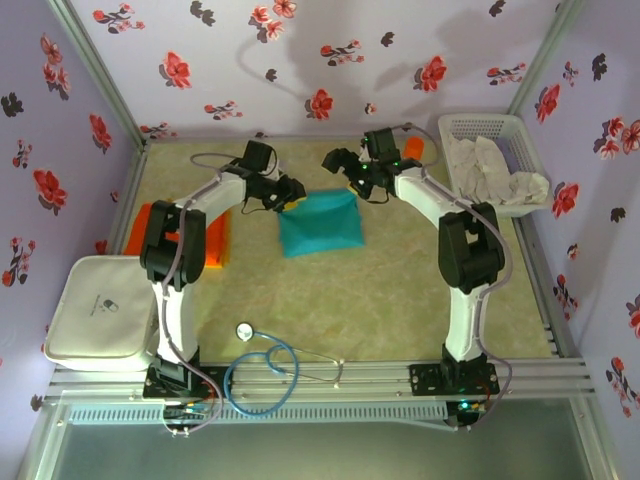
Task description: Fold and stack the t-shirts
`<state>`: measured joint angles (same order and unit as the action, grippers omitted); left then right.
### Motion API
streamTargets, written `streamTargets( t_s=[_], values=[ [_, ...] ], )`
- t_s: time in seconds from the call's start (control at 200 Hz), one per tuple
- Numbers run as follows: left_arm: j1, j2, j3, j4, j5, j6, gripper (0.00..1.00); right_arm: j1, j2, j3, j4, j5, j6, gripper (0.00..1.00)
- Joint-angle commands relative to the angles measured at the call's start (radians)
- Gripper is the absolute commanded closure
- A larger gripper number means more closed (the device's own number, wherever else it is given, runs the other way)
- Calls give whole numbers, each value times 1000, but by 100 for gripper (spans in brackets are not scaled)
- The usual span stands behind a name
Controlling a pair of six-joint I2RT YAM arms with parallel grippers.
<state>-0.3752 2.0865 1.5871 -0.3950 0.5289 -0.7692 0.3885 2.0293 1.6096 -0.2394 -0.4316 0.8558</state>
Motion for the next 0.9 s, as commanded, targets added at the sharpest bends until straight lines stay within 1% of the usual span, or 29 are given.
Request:
streamTargets(
  t_s=[0.0, 0.135, 0.25, 0.415, 0.595, 0.78, 0.895],
  values=[
    [-3, 32, 44, 50, 19, -33, 64, 6, 58, 47, 58, -36, 41, 5],
    [7, 71, 56, 73, 7, -43, 64, 6, 103, 60, 101, -41, 40, 5],
    [15, 108, 79, 40, -14, -37, 65, 8, 145, 86, 113, -40, 8, 5],
    [40, 141, 77, 41, -36, -42, 65, 4, 218, 127, 115, -40, -9, 5],
    [64, 169, 70, 34, -56, -35, 66, 6, 270, 116, 162, -40, -11, 5],
    [80, 162, 63, 8, -56, -15, 66, 7, 280, 116, 170, -58, -22, 4],
    [81, 122, 79, -48, -42, 25, 66, 8, 234, 121, 139, -57, -36, 1]
  ],
)
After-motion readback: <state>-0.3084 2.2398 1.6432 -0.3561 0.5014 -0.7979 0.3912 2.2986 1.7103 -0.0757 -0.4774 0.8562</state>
